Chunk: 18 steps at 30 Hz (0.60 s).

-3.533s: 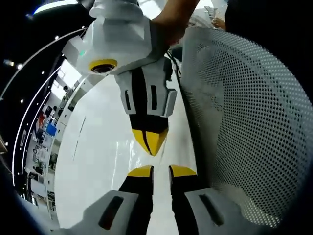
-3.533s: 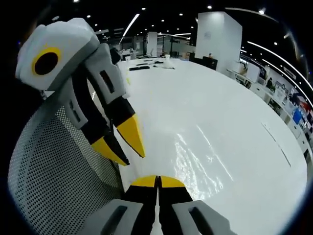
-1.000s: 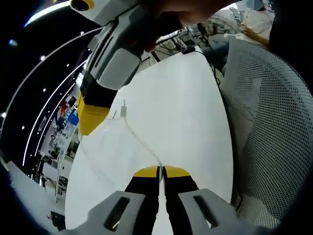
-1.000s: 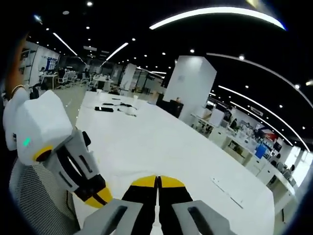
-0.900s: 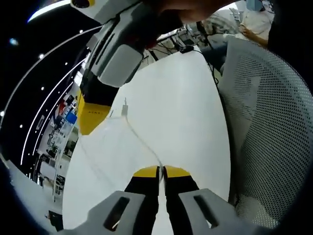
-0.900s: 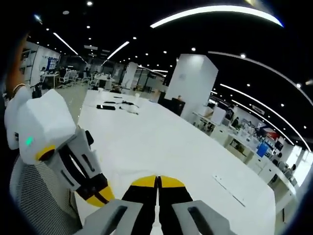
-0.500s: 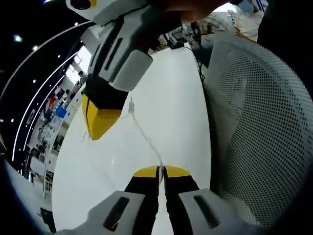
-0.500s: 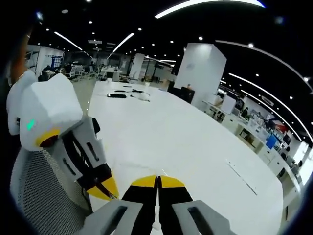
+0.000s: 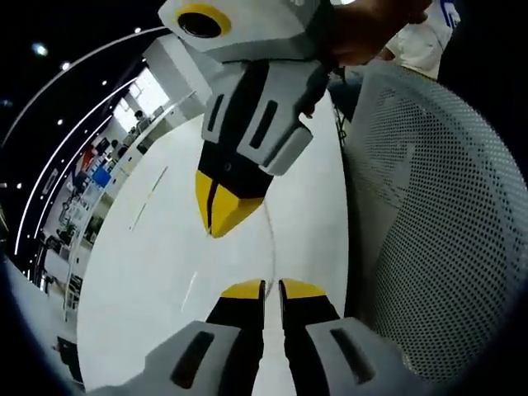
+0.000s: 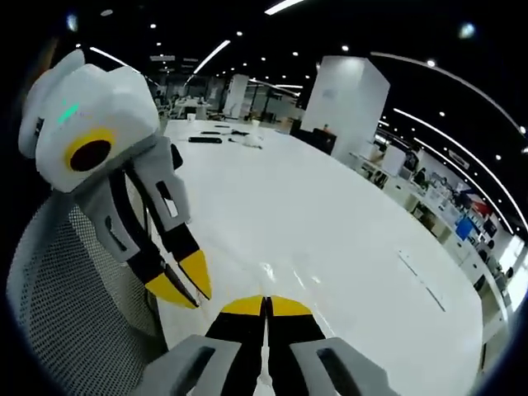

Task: Open the resealable bag by pulling the two sides of the seal apart until the entire bag opening is separated and visibly accessible.

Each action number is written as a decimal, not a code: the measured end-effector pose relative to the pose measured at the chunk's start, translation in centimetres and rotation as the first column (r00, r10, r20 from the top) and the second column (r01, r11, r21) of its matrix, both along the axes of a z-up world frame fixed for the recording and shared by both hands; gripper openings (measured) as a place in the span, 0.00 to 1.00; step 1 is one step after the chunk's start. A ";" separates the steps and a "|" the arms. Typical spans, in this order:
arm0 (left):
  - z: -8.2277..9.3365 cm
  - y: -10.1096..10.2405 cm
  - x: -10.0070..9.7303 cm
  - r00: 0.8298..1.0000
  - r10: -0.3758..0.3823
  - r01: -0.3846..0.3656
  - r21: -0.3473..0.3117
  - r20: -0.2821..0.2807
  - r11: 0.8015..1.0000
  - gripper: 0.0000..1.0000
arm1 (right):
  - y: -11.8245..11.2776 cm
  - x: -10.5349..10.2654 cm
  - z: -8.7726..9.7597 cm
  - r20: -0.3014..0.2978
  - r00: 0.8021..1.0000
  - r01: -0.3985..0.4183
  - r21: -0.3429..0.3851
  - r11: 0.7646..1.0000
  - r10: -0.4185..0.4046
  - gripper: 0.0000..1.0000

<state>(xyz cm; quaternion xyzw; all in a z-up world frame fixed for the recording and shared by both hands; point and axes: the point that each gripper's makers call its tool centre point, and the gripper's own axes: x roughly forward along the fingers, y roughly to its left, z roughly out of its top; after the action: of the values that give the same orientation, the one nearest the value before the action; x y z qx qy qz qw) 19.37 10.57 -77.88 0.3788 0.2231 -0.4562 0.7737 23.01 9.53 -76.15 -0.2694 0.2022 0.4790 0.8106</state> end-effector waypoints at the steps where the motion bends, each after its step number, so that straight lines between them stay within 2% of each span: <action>1: 0.1 0.1 0.0 1.000 0.009 -0.009 -0.006 0.000 1.000 0.07 | -0.1 0.0 -0.1 0.001 1.000 0.000 -0.005 1.000 0.000 0.00; 5: 0.7 0.4 0.2 0.999 0.050 -0.050 -0.057 -0.007 0.997 0.10 | -0.6 0.2 -0.8 0.027 1.000 -0.014 -0.055 0.998 0.016 0.00; 12: 0.7 2.0 0.2 0.997 0.078 -0.078 -0.041 -0.006 0.996 0.14 | -0.9 0.0 -1.9 0.024 0.999 -0.027 -0.083 0.996 0.030 0.00; 16: 0.6 3.1 0.2 0.989 0.144 -0.146 -0.069 -0.032 0.987 0.15 | -1.1 0.4 -2.5 0.027 0.999 -0.029 -0.103 0.994 0.032 0.00; 18: 0.5 3.6 0.2 0.985 0.166 -0.169 -0.077 -0.042 0.983 0.16 | -1.1 0.6 -2.6 0.046 0.998 -0.046 -0.136 0.990 0.053 0.00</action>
<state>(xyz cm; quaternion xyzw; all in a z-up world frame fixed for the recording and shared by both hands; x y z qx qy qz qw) 19.59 14.16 -77.34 0.3193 0.2494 -0.4045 0.8199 23.65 8.47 -78.80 -0.3401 0.2072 0.4776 0.7831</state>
